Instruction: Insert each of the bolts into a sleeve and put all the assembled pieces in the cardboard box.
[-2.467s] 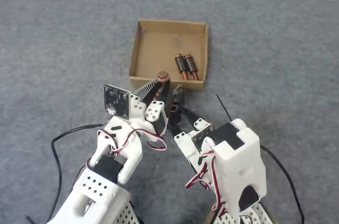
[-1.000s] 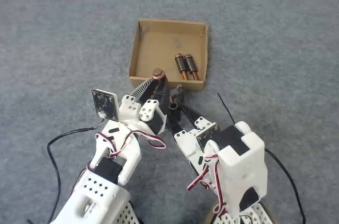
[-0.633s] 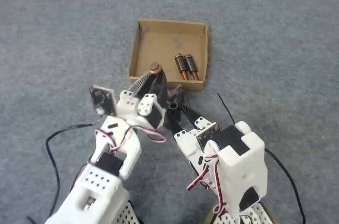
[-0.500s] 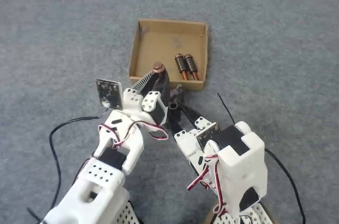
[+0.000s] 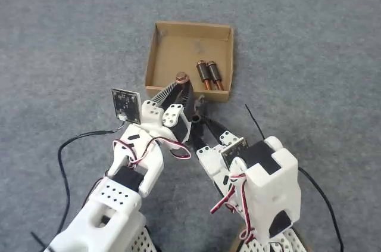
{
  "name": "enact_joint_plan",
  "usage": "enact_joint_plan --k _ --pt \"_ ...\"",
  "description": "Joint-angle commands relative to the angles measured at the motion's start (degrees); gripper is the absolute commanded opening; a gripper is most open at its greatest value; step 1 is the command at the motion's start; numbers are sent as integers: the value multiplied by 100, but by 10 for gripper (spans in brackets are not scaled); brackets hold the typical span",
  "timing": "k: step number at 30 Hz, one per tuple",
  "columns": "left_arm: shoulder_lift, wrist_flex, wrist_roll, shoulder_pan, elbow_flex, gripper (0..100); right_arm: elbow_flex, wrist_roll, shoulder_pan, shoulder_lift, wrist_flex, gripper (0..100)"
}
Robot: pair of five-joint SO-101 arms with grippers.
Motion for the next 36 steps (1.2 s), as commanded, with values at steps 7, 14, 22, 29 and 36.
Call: enact_joint_plan --k 7,14,22,29,36 --pt "26 -193 35 229 48 11 149 -70 84 -321 -163 6" --pt "26 -193 -220 246 154 11 141 -70 84 -321 -171 6" --pt "26 -211 -369 343 356 11 158 -70 92 -321 -171 6" --pt "35 -396 -369 352 400 11 167 -70 92 -321 -171 6" --pt "35 -404 -378 352 514 11 237 -70 75 -330 -171 6"
